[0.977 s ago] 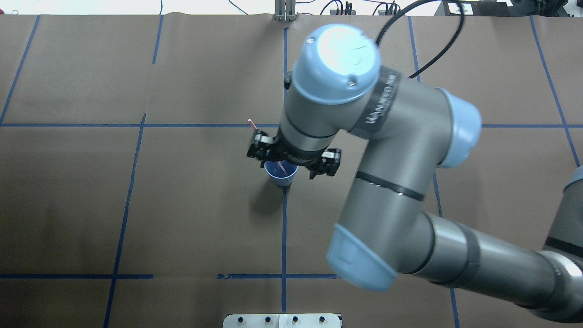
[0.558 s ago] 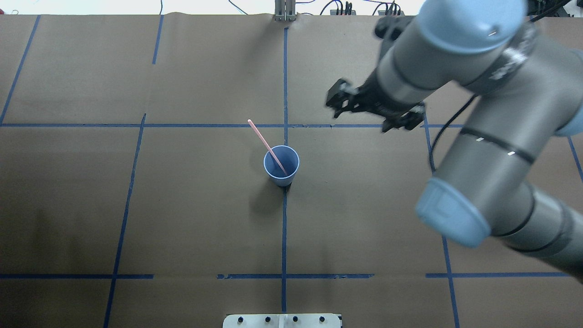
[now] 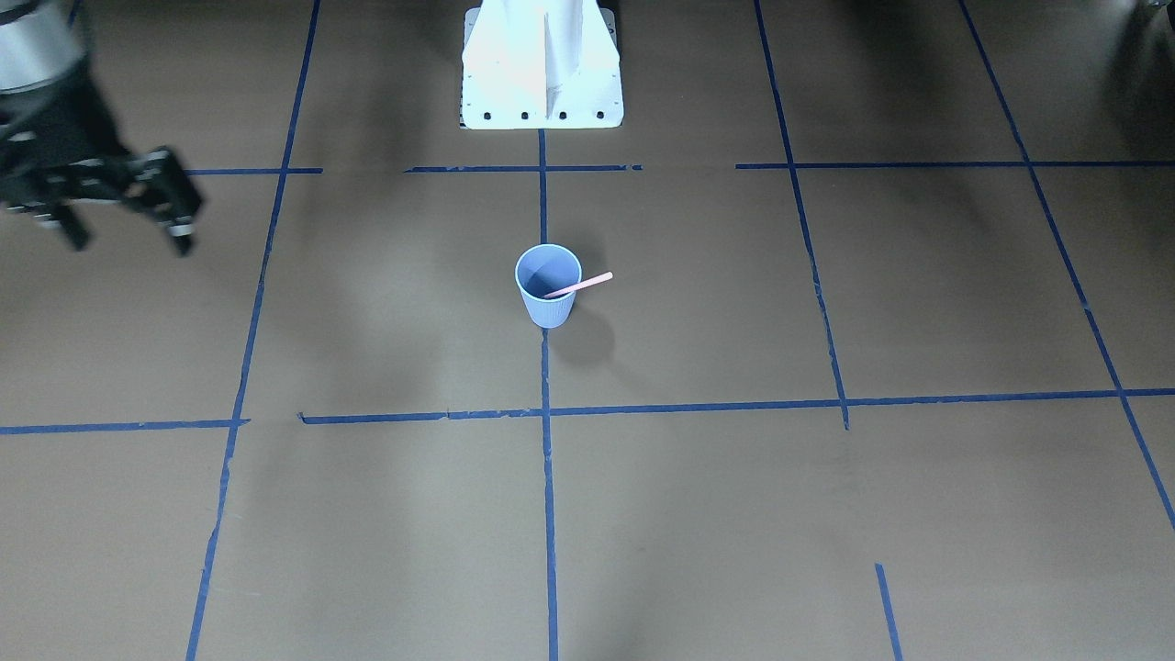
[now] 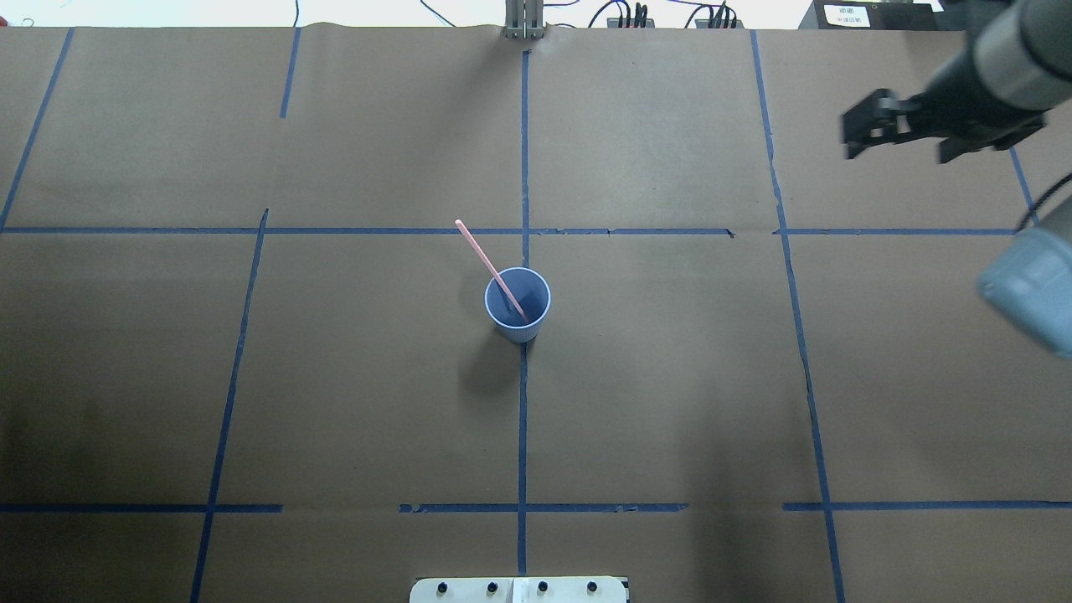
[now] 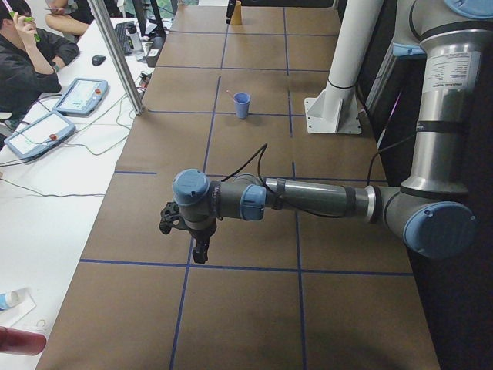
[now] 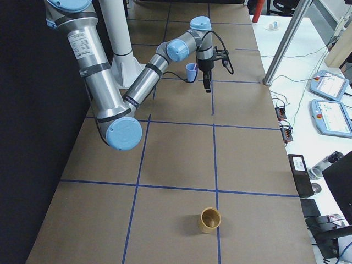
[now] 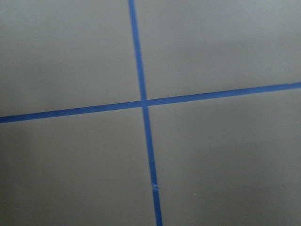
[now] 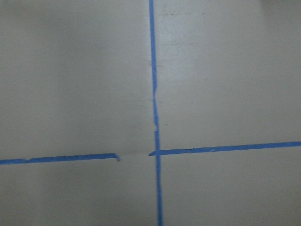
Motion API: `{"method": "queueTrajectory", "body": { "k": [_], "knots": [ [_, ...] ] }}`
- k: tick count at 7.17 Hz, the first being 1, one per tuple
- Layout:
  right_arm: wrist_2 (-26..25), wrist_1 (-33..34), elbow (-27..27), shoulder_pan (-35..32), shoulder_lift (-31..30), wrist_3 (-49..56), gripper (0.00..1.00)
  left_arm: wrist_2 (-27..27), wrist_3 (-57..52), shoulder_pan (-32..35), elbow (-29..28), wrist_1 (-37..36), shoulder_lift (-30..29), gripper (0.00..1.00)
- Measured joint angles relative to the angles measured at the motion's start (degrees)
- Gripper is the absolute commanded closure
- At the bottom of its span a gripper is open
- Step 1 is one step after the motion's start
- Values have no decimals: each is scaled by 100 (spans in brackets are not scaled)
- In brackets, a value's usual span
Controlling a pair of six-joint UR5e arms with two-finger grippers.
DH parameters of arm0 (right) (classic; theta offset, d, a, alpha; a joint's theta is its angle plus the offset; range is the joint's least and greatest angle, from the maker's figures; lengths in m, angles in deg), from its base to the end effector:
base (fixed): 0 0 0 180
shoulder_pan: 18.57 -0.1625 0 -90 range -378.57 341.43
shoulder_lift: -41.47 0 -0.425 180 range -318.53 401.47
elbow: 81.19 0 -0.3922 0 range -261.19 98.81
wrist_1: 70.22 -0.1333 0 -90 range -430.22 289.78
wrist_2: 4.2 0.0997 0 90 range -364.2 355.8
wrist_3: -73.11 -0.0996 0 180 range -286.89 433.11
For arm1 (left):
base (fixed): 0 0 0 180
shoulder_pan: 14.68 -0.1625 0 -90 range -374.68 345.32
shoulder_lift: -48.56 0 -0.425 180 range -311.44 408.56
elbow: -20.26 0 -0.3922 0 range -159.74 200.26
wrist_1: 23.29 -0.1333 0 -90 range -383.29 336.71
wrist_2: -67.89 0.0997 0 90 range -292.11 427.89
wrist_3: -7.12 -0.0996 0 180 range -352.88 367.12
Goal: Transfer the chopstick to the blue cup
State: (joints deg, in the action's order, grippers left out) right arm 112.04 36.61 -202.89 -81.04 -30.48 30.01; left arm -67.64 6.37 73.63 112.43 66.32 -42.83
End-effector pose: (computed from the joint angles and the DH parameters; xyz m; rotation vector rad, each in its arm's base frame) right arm -0.1600 -0.5000 0.2881 0.2031 -0.6895 0.1284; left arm -0.0473 -0.5068 0.6272 0.0459 0.7950 0.0623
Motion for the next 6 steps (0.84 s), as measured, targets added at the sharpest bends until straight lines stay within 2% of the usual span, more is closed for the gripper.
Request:
{"method": "queueTrajectory", "body": {
  "k": [1, 4, 6],
  "knots": [
    [368, -11, 203, -573, -334, 937, 0, 6, 6, 30, -64, 1, 10, 0],
    [1906, -130, 1412, -2284, -1110, 4093, 0, 11, 12, 45, -156, 2, 25, 0],
    [2180, -955, 2040, -2754, -1779, 4858, 0, 11, 19, 44, -166, 1, 119, 0]
  ]
}}
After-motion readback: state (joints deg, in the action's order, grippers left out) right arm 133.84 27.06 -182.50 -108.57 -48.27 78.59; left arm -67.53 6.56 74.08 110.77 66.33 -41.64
